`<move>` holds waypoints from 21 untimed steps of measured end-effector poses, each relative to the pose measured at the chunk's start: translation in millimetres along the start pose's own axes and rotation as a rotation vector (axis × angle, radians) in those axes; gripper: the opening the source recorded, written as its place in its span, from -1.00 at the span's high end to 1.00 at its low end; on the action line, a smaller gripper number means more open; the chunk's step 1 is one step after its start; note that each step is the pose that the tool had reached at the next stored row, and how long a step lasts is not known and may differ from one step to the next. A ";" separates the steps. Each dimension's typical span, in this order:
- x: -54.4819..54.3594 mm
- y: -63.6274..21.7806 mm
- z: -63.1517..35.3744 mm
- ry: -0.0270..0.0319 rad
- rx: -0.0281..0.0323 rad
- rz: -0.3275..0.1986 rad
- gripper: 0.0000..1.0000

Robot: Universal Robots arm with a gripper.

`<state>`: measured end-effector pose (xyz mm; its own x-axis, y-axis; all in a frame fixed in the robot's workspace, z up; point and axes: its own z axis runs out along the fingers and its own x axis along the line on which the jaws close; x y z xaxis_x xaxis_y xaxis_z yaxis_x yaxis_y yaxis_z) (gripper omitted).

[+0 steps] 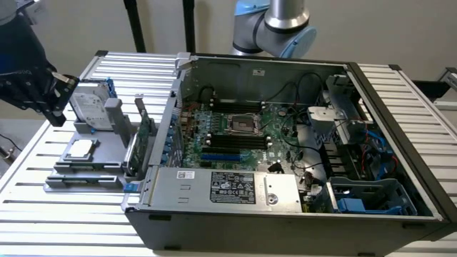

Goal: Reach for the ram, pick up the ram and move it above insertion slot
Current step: 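Reach for the ram, then pick up the ram and move it above insertion slot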

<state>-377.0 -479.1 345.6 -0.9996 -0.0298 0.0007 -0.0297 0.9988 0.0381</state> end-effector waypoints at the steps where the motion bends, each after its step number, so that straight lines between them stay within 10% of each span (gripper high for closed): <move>1: -1.7 -0.8 0.4 -0.0001 -0.0001 -0.002 0.79; 21: -2.8 -1.4 1.2 0.0120 0.0001 -0.317 0.79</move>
<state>-374.2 -480.4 344.3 -0.9405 -0.3399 0.0005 -0.3397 0.9398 0.0382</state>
